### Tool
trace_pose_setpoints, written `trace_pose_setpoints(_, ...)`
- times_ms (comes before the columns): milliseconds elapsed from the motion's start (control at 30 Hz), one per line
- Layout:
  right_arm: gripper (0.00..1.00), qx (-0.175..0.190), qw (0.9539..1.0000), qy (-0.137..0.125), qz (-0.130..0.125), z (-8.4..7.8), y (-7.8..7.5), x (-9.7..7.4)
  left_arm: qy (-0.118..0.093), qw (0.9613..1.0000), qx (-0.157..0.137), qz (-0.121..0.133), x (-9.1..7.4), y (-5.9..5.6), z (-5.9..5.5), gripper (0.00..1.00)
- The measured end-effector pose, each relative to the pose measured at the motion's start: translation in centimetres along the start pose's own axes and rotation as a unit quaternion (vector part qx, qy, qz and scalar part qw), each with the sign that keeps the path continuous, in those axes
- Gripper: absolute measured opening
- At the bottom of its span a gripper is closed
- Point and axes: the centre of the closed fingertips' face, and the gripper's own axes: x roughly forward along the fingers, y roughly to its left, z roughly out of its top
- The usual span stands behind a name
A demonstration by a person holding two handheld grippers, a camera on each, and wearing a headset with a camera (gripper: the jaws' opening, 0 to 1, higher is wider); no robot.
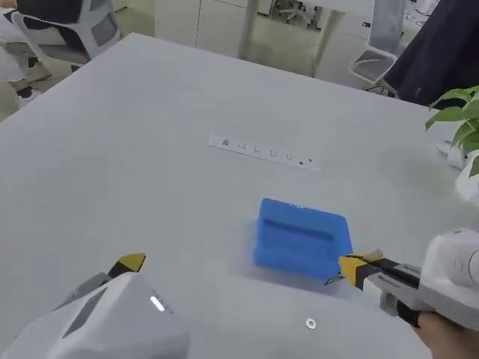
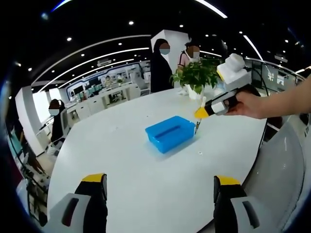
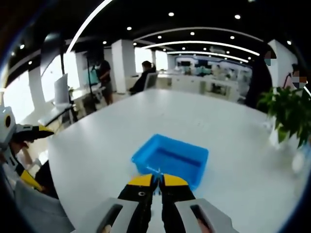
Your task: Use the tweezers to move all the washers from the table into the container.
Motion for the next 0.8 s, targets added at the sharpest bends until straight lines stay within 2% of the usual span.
trace_pose_setpoints(400,0.03,0.003,0.9987,0.052,0.004,-4.5,0.4,1.5,0.01,1.0,-0.002,-0.001,0.3,-0.2,-0.7,0.93)
trace_pose_setpoints(800,0.03,0.012,0.9978,0.066,0.0,-5.7,0.2,2.2,0.01,0.9999,0.001,-0.002,0.4,-0.2,-0.8,0.92)
